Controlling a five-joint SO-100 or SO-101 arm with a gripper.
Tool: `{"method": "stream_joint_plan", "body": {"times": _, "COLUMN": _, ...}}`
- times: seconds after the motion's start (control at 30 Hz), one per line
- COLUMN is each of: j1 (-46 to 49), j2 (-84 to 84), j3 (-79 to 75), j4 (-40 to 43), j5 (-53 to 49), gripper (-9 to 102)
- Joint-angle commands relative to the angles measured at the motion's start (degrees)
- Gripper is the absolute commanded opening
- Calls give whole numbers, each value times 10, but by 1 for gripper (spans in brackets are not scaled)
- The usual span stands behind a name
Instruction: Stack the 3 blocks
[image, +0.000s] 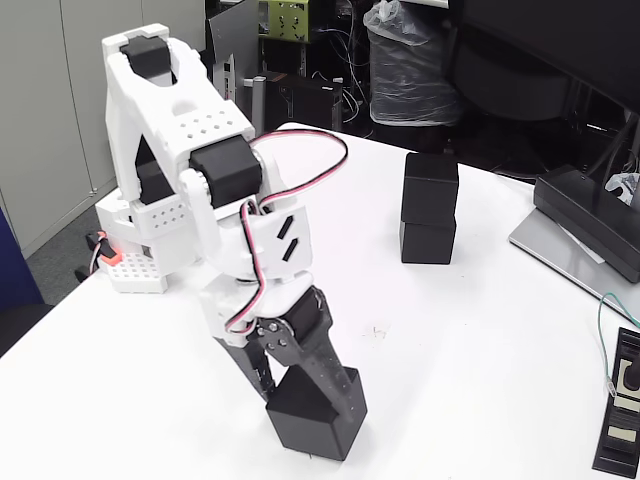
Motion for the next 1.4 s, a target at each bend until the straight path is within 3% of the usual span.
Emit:
{"method": "stream_joint_plan", "body": {"times": 0.0, "j1": -11, "j2": 3, "j3": -1, "j4": 6, "j5": 6, "gripper": 6}}
{"method": "stream_joint_plan", "body": {"times": 0.2, "j1": -15, "j2": 3, "j3": -52, "j4": 28, "j5": 68, "gripper": 2}}
{"method": "stream_joint_plan", "body": {"times": 0.77, "j1": -250, "j2": 94, "j3": -409, "j4": 377, "j5": 233, "gripper": 2}}
{"method": "stream_joint_plan", "body": {"times": 1.37, "j1": -539, "j2": 134, "j3": -459, "j4": 383, "j5": 308, "gripper": 2}}
